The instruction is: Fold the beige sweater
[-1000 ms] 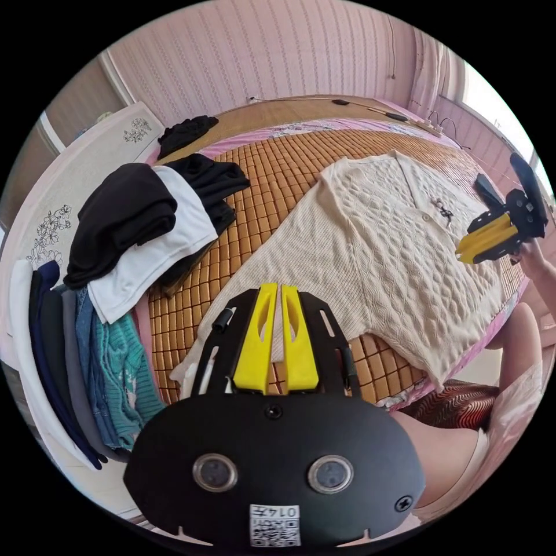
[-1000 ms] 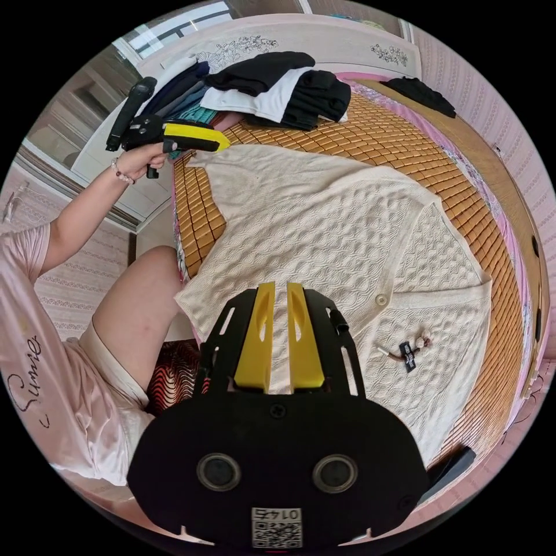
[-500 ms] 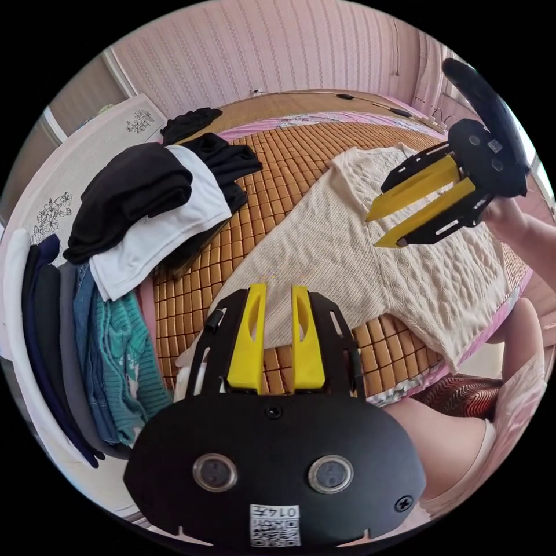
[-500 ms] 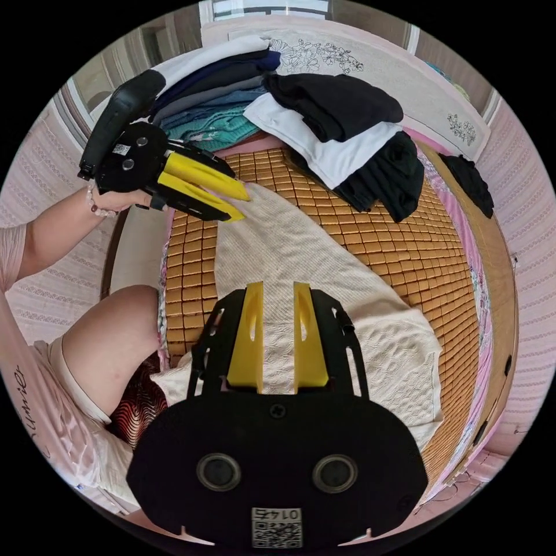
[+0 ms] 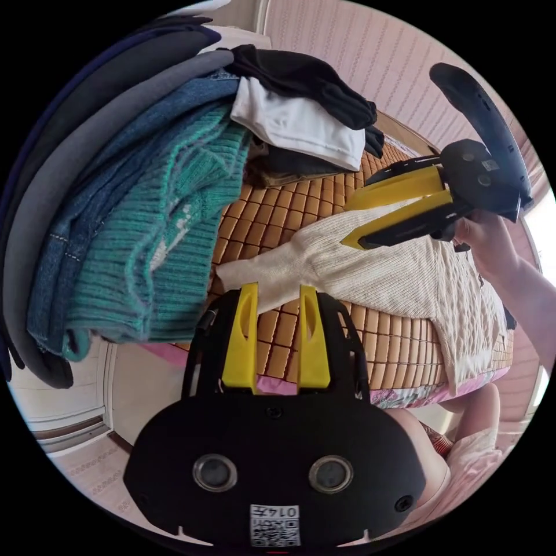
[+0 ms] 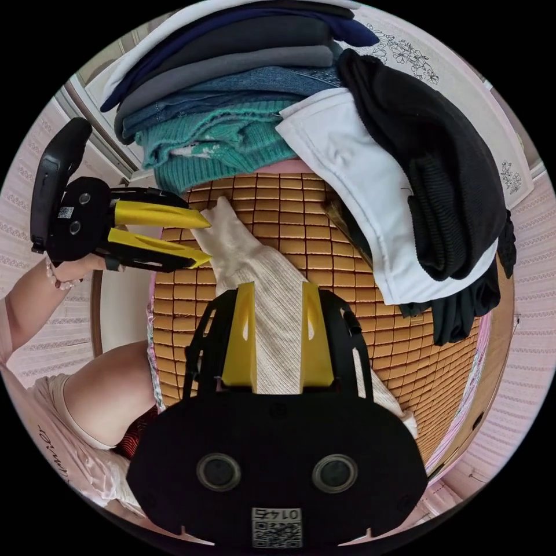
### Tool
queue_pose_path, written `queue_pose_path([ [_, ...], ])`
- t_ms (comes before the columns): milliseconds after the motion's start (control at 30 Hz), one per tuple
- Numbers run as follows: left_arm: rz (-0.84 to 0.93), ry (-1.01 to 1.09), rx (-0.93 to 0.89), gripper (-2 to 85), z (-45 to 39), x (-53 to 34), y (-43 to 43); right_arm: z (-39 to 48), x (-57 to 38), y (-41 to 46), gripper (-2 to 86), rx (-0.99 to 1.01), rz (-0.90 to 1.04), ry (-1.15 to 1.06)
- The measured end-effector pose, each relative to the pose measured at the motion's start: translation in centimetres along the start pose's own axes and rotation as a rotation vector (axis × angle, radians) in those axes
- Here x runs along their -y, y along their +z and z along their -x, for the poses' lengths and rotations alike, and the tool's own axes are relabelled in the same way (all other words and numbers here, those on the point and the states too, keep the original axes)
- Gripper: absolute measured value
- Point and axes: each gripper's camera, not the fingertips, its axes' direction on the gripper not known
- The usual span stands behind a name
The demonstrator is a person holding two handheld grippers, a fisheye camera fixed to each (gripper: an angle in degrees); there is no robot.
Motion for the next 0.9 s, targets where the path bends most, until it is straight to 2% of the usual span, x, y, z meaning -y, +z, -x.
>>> queue_pose_path([
  [67, 0.062, -0.001, -0.003, 12.1, -0.1, 0.3, 1.4, 0.0, 0.4, 1.1, 9.4, -0.021, 0.036, 0.014],
  [133, 0.045, 0.013, 0.029, 11.4, -0.5, 0.2, 1.7, -0.2, 0.5, 2.9, 5.7, -0.012, 0.130, 0.023],
  [267, 0.049, 0.098, -0.007, 1.8, -2.0, 0.3, 2.2, -0.3, -0.6, 2.0, 1.0, -0.027, 0.099, 0.048],
  [367, 0.039, 0.138, 0.055, 0.3, -3.7, 0.3, 2.4, -0.3, -1.8, 0.8, 0.4, -0.022, 0.099, 0.040],
  [633, -0.105, 0.301, 0.197, -0.3, -10.8, 0.7, -1.4, -4.0, -10.8, -7.3, 0.1, 0.048, -0.125, 0.214],
  [833, -0.334, 0.483, 0.060, 0.4, -21.1, 1.5, -6.6, -8.8, -25.4, -16.3, 0.3, 0.133, -0.359, 0.429],
  [900, -0.432, 0.605, -0.113, 1.7, -28.0, 1.3, -8.5, -10.1, -33.4, -20.4, 0.8, 0.143, -0.453, 0.520],
])
